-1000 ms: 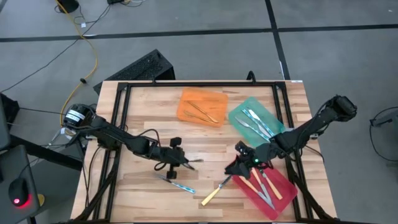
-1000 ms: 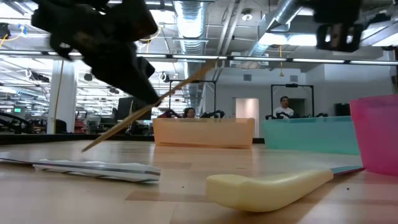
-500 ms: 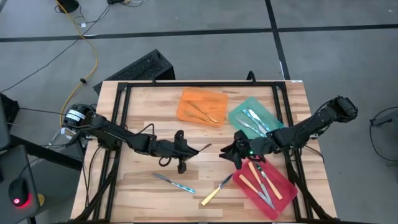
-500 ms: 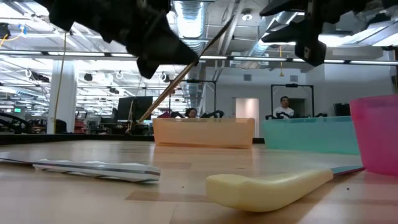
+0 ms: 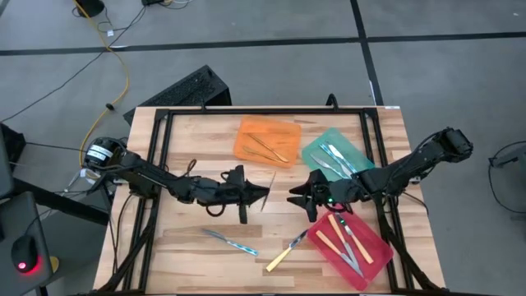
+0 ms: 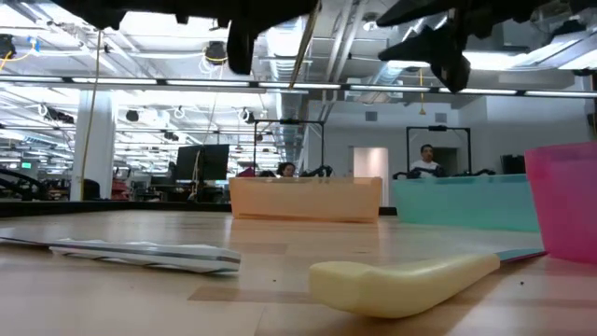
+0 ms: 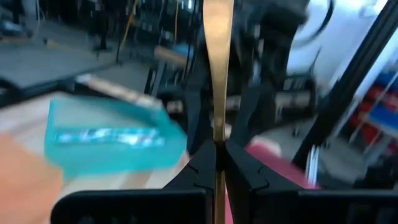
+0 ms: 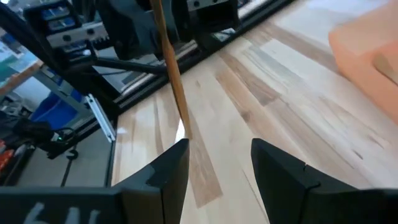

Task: Sort silverware by color (type)
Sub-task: Put the gold knife into the orange bin

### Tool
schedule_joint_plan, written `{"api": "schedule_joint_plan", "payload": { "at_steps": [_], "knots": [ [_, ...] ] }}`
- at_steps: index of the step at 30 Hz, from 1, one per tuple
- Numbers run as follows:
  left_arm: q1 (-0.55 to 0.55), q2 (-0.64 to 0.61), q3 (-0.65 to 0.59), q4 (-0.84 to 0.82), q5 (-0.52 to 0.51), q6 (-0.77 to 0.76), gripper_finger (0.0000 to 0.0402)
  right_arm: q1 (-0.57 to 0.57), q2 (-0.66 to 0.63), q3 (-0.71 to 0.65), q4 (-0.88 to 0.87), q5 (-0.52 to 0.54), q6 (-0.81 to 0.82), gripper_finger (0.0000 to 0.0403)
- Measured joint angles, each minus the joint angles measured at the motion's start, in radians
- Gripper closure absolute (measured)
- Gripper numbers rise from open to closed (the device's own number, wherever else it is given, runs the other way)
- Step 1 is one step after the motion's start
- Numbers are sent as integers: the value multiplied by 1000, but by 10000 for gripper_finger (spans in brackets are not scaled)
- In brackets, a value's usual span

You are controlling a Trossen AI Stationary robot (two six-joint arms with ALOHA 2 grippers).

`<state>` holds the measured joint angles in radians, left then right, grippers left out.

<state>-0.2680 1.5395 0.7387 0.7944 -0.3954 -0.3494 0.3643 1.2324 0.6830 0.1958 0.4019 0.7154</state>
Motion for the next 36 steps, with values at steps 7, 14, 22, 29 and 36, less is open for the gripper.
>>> {"api": "schedule_joint_plan", "payload": {
  "at_steps": [7,14,22,29,36],
  "knots": [
    [2,0,1,193,28,36,401,-1,0,0,66,38,-37,209],
    [2,0,1,223,-17,-14,401,-1,0,0,218,50,-194,209],
    [2,0,1,222,-37,-52,401,-17,0,0,255,46,-296,208],
    [26,0,1,226,-35,-28,401,-43,0,0,255,44,-225,176],
    [112,0,1,264,59,-36,401,-54,0,8,266,42,-224,147]
  ]
}}
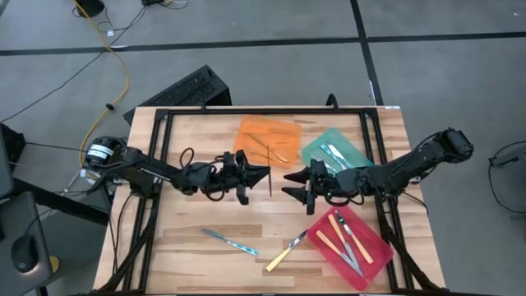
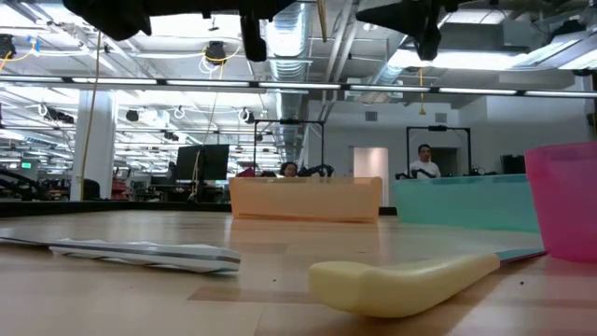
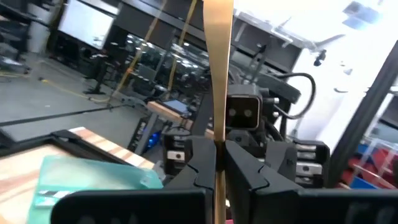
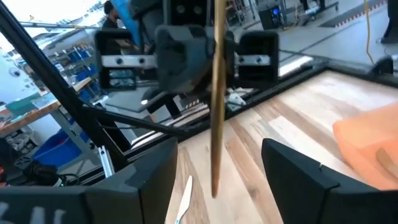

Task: Sort silverware by color (type)
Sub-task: Put the gold knife into the orange bin

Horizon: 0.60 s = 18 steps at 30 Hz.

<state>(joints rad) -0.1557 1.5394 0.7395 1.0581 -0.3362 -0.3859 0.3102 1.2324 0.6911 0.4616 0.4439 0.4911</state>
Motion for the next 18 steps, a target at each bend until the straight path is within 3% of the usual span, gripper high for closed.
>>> {"api": "schedule_joint_plan", "payload": {
  "at_steps": [7,18],
  "knots": [
    [60,0,0,-7,56,-17,401,-41,0,27,-7,-7,-57,146],
    [86,0,0,6,146,18,401,-137,0,39,-12,-105,-52,146]
  ]
}}
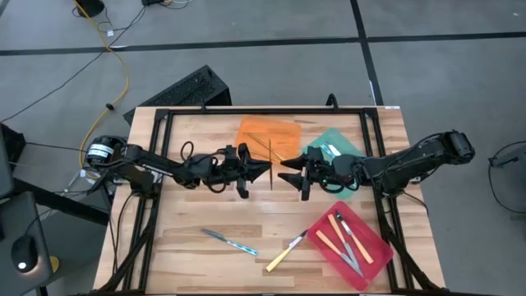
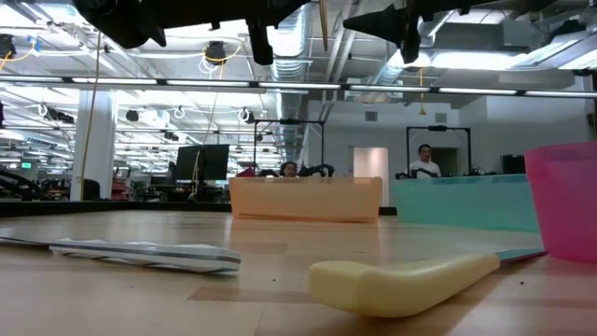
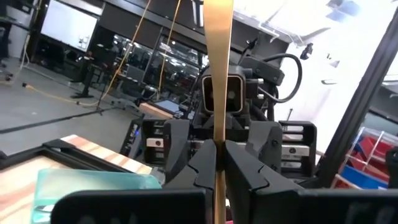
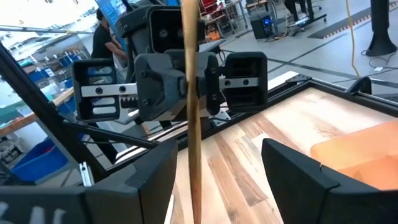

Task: Sort silverware by color (type)
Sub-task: Put the gold knife into the orange bin

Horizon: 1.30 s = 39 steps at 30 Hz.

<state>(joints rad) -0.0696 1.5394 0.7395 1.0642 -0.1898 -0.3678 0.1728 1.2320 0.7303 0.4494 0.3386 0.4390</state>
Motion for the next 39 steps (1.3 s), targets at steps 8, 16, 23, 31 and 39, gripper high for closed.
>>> {"api": "schedule_joint_plan", "payload": {
  "at_steps": [8,16,23,31,39],
  "knots": [
    [33,0,1,1,40,-9,401,-8,0,0,1,0,5,146],
    [37,0,72,-84,95,-6,401,-8,0,0,28,1,6,145],
    [37,0,102,-133,102,33,401,5,0,0,31,1,25,145],
    [40,59,104,-114,97,25,401,18,0,0,31,1,35,145],
    [42,133,117,16,123,-35,401,17,0,0,-9,0,66,147]
  ]
}}
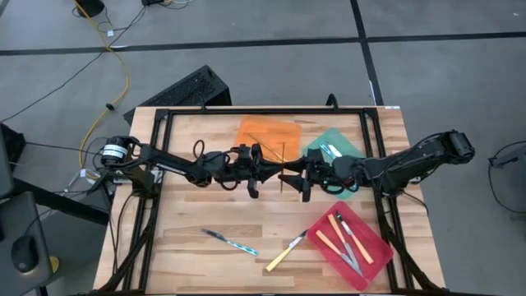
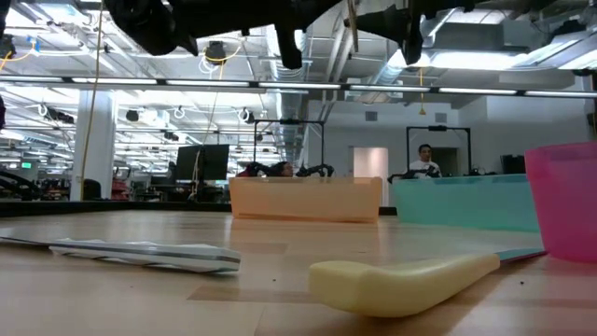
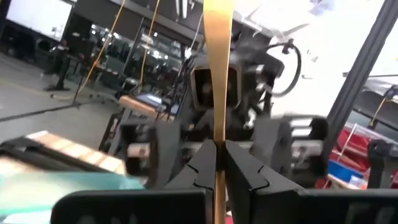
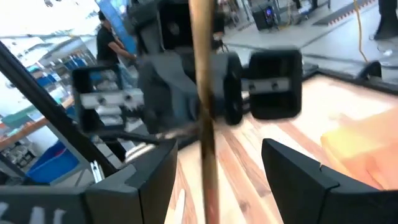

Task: Sort silverware by color (type)
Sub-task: Put the gold knife into the orange bin

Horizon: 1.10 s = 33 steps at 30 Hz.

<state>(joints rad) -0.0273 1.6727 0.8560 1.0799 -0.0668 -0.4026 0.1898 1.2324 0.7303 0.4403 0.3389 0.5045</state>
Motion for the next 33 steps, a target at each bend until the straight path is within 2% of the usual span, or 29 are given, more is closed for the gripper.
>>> {"api": "schedule_joint_plan", "payload": {
  "at_steps": [5,8,12,14,20,22,29,33],
  "knots": [
    [0,2,34,-9,3,12,401,1,0,0,-66,0,22,147],
    [1,2,77,-49,41,-2,401,1,0,0,-74,-4,21,148],
    [-7,16,126,-114,48,-3,401,3,0,0,-75,-14,24,170],
    [-10,16,144,-148,44,14,401,10,-1,0,-69,-11,41,199],
    [-12,15,142,-190,40,1,401,45,0,0,-70,-3,43,343],
    [-12,15,142,-214,40,-5,401,58,0,0,-80,2,42,374],
    [-19,15,143,-263,42,-18,401,101,0,0,-135,65,100,374],
    [-18,15,143,-294,37,-78,397,112,0,0,-160,98,148,374]
  ]
}}
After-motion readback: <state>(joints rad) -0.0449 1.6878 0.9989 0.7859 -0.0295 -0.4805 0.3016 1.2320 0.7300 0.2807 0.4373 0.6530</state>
